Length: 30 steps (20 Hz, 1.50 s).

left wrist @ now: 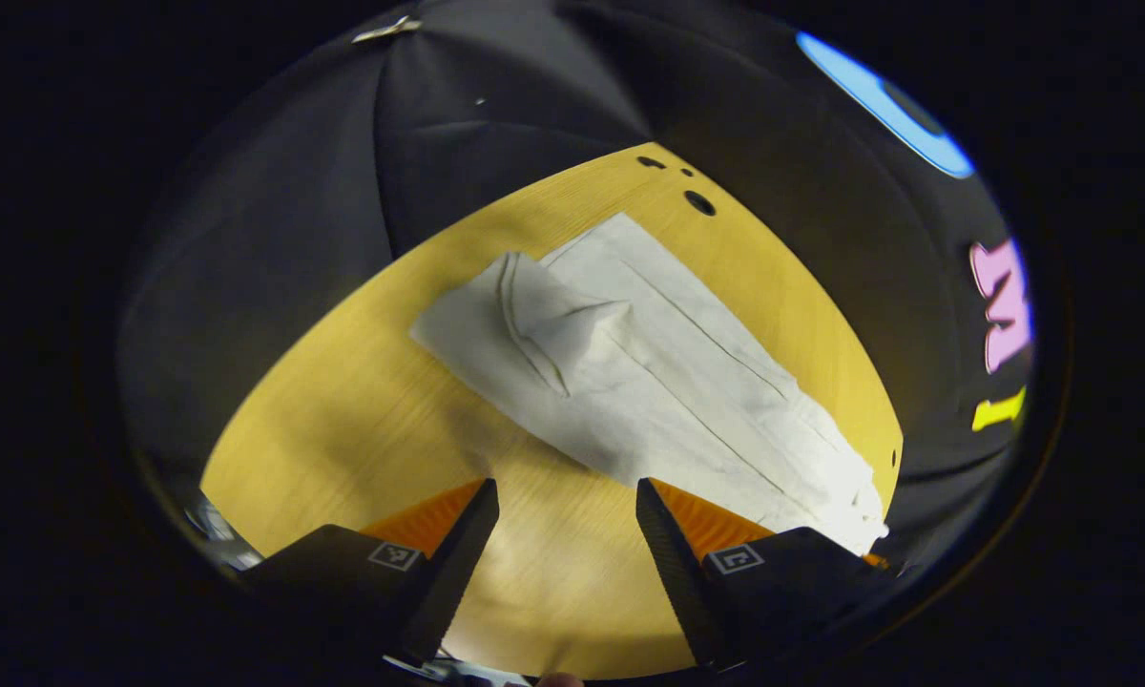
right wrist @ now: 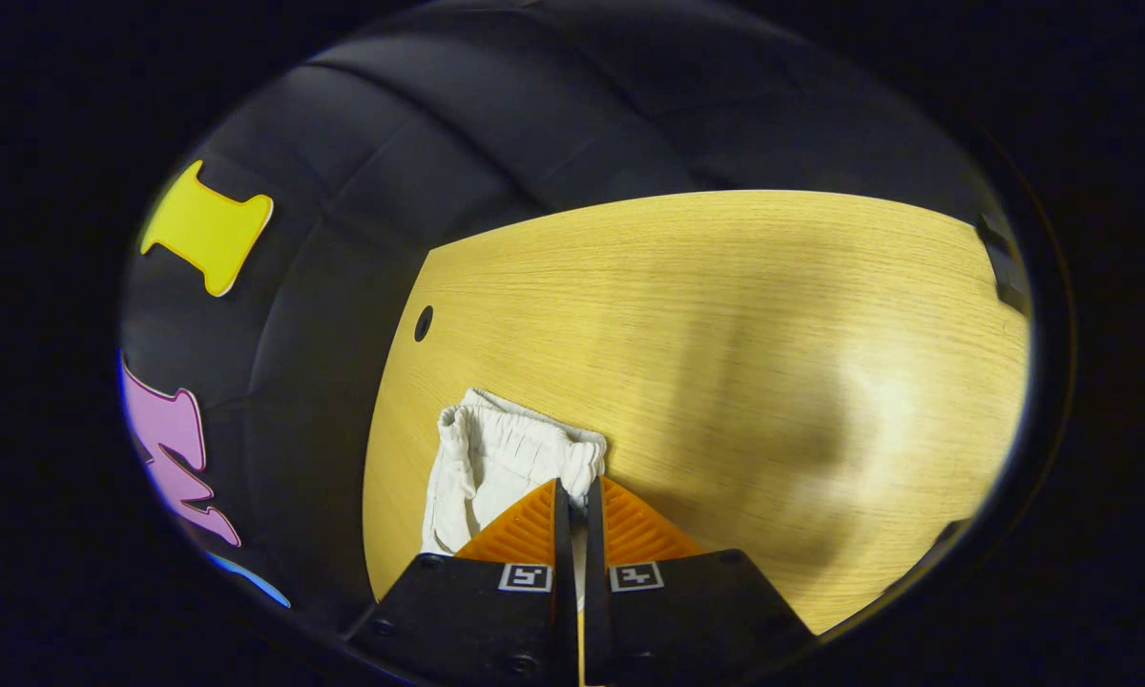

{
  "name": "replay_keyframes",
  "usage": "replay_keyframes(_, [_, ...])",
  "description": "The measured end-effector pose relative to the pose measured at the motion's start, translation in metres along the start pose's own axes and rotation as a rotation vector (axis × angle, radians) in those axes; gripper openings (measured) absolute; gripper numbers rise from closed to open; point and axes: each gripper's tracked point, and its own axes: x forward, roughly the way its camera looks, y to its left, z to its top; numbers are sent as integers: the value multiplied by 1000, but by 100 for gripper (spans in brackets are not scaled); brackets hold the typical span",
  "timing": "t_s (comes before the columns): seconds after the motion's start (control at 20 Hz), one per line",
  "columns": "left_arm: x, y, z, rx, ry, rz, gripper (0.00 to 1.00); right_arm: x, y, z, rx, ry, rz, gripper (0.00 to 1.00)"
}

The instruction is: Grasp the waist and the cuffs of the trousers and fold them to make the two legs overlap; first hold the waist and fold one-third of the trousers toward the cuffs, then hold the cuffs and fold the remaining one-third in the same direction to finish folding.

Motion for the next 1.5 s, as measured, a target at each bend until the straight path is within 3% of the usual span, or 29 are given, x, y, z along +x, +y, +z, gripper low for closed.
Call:
replay_keyframes(0.05, [3,-1,4,-51,-3,-1,87,-2,1,1,2,2,3,7])
replay_keyframes(0.4, [24,-16,45,-262,-24,-18,89,-1,0,0,-4,0,7,7])
replay_keyframes(0.55, [32,-24,61,-291,-21,-5,87,-1,0,0,-16,-4,11,7])
replay_keyframes(0.6, [36,-24,61,-284,-17,10,83,-2,0,0,-19,-3,13,7])
replay_keyframes(0.7, [45,-25,54,-275,9,33,57,-2,1,1,-29,-9,24,7])
replay_keyframes(0.85, [47,-41,63,-350,-26,-78,17,-11,11,6,-49,-40,80,7])
replay_keyframes(0.95, [46,-37,61,-445,-42,-133,8,-25,25,9,-94,-66,126,7])
replay_keyframes(1.1, [43,-34,56,-547,-44,-193,7,-44,57,10,-167,-101,202,7])
replay_keyframes(1.3, [40,-34,50,-521,-34,-206,7,-71,96,-5,-249,-131,291,7])
replay_keyframes(1.5, [40,-33,52,-513,-23,-227,7,-93,149,-50,-344,-119,394,7])
